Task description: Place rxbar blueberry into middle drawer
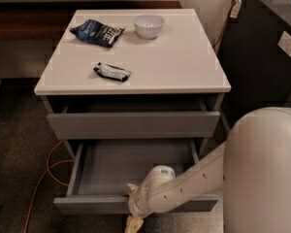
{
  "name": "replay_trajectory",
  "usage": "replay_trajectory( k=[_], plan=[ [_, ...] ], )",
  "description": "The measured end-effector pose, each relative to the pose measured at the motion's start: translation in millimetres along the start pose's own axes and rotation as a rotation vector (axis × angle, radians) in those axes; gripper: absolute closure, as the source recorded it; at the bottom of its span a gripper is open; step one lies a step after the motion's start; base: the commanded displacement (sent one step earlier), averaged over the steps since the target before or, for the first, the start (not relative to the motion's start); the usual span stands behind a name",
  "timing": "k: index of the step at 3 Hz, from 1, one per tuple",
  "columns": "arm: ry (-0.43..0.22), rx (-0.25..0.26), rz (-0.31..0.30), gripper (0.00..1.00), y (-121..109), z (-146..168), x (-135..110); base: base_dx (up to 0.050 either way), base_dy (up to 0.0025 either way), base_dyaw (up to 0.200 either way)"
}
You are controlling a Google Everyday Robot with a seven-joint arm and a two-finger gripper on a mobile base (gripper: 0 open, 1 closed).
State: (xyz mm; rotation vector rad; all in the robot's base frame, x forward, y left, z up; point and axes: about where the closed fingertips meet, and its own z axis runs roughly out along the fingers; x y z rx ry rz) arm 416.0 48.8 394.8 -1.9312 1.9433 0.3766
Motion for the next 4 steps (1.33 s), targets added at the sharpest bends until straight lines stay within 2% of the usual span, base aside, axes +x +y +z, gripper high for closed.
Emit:
replay_trajectory(
  k=[1, 2, 3, 4],
  plan=[
    [0.000, 0.000, 0.000, 0.00, 0, -4, -2, 0.000, 0.00000, 0.000],
    [-0.041, 0.046, 0.033, 0.00, -1, -25, -13, 0.000, 0.00000, 0.000],
    [-0.051, 0.106, 0.021, 0.00, -5, -53, -28, 0.000, 0.00000, 0.000],
    [-0.021, 0.173, -0.007, 0.00, -15, -82, -43, 0.000, 0.00000, 0.000]
  ],
)
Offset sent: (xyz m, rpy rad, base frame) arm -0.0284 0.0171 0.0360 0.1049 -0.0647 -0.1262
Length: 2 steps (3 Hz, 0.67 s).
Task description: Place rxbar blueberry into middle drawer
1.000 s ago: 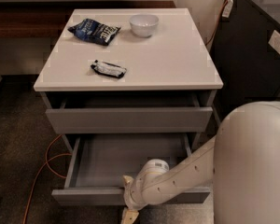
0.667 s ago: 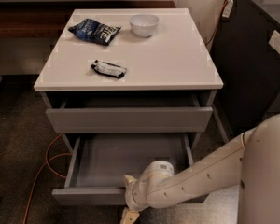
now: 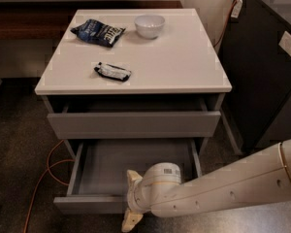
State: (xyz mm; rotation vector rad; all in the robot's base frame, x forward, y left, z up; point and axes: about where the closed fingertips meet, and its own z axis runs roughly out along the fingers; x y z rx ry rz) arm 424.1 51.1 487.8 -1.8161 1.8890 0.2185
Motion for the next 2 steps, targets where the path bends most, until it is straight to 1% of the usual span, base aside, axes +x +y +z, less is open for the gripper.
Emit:
replay_trajectory(
  k=[1, 2],
  plan=[
    [0.031, 0.029, -0.040, 0.00, -14, -15, -16, 0.000, 0.00000, 0.000],
    [0.059, 0.029, -0.081, 0.00, -25, -25, -27, 0.000, 0.00000, 0.000]
  ],
)
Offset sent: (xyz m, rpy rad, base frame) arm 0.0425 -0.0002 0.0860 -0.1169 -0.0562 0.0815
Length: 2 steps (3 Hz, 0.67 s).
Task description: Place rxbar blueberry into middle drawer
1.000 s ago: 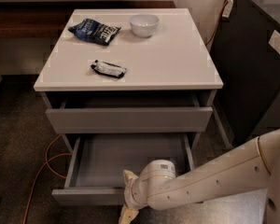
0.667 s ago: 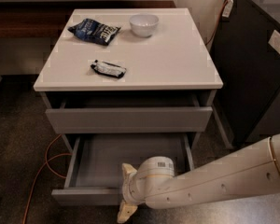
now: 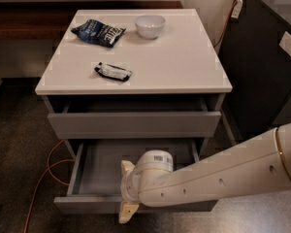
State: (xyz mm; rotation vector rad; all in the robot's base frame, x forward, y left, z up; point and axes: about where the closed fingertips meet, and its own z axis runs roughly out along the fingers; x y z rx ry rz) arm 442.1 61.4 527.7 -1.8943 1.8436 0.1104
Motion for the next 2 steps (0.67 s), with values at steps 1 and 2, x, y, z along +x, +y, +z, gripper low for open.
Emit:
replay_trajectory(
  k=[1, 2],
  plan=[
    [0.038, -0.014, -0.055, 0.00, -10.0, -20.8, -12.5, 0.000, 0.00000, 0.000],
    [0.027, -0.026, -0.051, 0.00, -6.2, -19.4, -11.8, 0.000, 0.00000, 0.000]
  ],
)
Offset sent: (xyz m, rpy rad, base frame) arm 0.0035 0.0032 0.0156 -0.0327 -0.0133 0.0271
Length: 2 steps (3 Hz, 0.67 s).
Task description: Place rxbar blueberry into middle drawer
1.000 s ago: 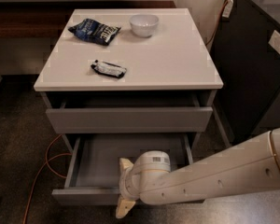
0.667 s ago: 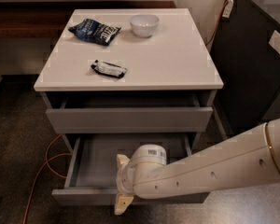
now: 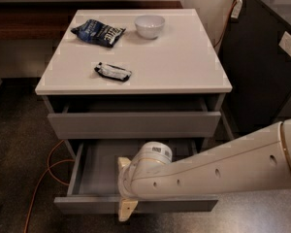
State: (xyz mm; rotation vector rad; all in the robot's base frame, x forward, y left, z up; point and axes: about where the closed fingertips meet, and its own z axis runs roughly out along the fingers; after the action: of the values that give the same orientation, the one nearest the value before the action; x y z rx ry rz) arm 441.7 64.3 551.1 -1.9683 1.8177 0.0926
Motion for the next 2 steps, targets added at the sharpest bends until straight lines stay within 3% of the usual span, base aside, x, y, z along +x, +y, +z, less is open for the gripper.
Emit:
replay_trajectory(
  k=[1, 2],
  plan=[
    [-0.002, 0.001, 0.002, 0.00, 0, 1, 0, 0.000, 0.00000, 0.000],
    [-0.022, 0.003, -0.007, 0.00, -3, -17, -15, 0.000, 0.00000, 0.000]
  ],
)
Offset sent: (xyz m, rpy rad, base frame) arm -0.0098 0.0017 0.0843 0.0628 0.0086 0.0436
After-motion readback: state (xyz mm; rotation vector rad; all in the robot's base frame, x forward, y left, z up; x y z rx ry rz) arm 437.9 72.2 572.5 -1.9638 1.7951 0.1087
